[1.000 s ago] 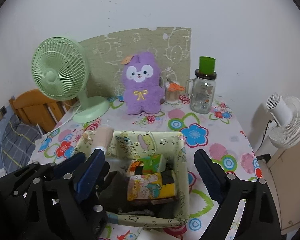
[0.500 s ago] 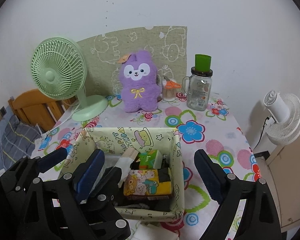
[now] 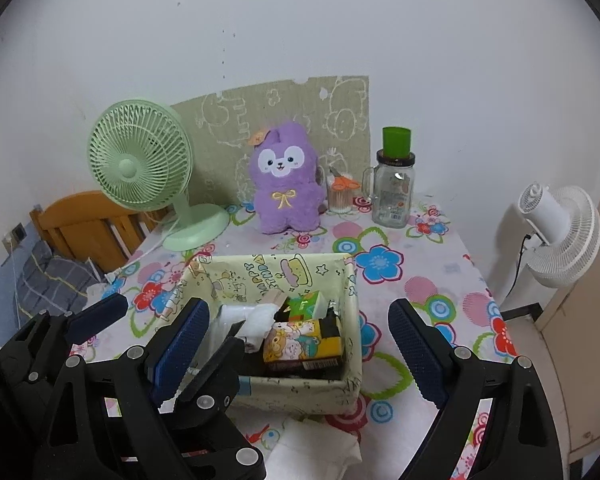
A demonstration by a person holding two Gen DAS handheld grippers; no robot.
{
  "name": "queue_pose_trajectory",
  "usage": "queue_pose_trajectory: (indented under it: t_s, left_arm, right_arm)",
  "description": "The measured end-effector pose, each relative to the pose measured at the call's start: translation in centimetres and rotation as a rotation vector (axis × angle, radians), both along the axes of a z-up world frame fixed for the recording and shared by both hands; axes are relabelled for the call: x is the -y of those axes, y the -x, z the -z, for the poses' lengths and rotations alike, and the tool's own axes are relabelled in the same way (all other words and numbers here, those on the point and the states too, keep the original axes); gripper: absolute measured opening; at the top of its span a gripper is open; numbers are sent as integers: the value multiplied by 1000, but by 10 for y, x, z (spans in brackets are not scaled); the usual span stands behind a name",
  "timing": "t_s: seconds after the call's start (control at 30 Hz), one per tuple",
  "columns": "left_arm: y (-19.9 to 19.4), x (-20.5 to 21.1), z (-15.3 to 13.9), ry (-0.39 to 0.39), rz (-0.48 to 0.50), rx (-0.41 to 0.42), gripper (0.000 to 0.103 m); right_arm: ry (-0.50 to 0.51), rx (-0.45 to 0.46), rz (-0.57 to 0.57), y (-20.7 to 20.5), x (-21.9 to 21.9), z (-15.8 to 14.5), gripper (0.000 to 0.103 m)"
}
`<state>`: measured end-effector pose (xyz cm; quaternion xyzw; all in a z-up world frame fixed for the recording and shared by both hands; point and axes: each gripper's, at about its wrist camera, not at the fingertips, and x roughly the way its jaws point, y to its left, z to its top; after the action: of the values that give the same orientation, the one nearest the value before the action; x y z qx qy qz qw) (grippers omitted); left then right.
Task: Organize soft objects
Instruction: 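Withdraw both tools from the box toward the pink pack and white pouch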
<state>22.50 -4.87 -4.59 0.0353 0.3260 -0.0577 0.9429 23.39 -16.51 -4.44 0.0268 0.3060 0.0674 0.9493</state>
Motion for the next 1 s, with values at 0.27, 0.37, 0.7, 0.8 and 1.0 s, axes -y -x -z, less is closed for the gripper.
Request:
queue_pose_trajectory:
  t_s: [0.27, 0.37, 0.7, 0.8, 1.0]
  left_arm:
    - [27, 5, -10, -15, 12, 30, 97]
    - [39, 8, -13, -21, 12, 43, 98]
    - [72, 13, -22, -12, 24, 65, 103]
    - [80, 14, -25, -7, 24, 74, 103]
    - [94, 15, -29, 10, 25, 77, 103]
  right_arm:
    - [19, 43, 20, 30, 3, -11, 96]
    - [14, 51, 23, 40, 5, -13, 97]
    - [41, 83, 31, 74, 7, -24, 101]
    - [46, 94, 30, 81, 8, -28, 102]
    - [63, 103, 23, 95, 8, -35, 102]
